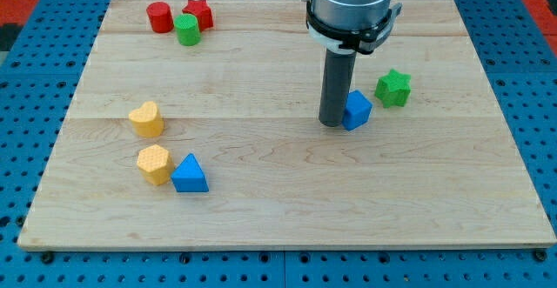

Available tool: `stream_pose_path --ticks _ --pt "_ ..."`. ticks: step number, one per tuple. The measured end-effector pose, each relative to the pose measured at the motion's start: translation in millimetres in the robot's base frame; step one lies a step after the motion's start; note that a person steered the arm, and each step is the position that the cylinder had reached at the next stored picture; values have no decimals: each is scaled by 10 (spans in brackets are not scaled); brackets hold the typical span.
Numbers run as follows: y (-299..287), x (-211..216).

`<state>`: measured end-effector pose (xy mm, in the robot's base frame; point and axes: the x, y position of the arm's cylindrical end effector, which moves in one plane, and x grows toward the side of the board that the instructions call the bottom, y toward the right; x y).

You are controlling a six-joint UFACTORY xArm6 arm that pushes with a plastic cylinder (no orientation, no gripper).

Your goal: Push the yellow heart towards the blue cube

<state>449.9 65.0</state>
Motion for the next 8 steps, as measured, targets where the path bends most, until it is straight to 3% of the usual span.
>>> stream_pose_path --ticks 2,3,4,5,6,7,8 --pt "580 -127" --pt "68 -86" --pt "-856 -150" --pt "-1697 -574" --pt "-2499 -497" --pt "-2704 -165" --pt "-2454 -111"
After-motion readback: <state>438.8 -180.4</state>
